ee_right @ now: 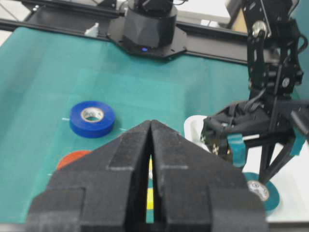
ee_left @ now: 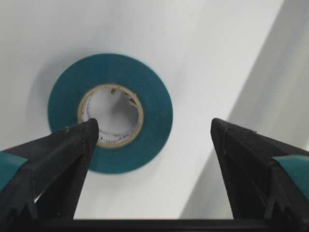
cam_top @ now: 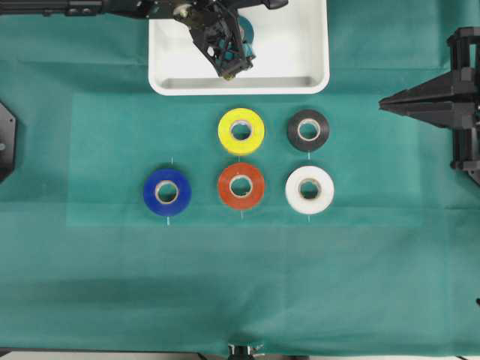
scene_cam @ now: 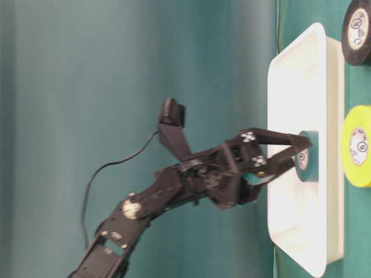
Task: Place the tape from the fixed location into the white case.
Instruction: 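Lower the teal roll into the white tray with the left gripper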
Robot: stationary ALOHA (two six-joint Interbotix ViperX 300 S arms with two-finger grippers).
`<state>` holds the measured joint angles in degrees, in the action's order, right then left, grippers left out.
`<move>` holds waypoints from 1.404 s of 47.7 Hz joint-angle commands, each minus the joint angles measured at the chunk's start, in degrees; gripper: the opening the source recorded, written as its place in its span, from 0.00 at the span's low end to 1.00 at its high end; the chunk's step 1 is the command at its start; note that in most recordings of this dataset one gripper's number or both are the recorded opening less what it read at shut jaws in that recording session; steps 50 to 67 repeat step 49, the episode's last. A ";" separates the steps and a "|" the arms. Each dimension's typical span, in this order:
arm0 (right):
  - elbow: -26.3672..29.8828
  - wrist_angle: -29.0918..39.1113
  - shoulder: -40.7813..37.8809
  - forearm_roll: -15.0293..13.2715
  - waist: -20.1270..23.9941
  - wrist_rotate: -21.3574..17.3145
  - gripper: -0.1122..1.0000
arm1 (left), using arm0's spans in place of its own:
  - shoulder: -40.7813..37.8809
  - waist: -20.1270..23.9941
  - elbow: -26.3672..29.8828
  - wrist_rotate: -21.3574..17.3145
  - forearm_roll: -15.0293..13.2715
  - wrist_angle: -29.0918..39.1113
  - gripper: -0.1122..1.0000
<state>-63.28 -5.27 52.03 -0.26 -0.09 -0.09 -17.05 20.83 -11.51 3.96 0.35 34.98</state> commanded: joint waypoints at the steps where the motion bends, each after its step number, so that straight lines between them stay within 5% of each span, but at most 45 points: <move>1: 1.58 -0.35 -0.26 0.00 -0.09 0.00 0.10 | 4.75 -0.09 1.85 0.09 -0.09 0.70 0.91; 28: 1.67 -0.18 -0.18 0.00 0.00 0.00 0.10 | 12.22 -1.49 6.59 0.09 -0.09 11.95 0.91; 67: 1.76 -0.44 -0.18 0.00 0.00 0.00 0.10 | 18.11 -2.11 7.29 0.09 -0.09 14.33 0.91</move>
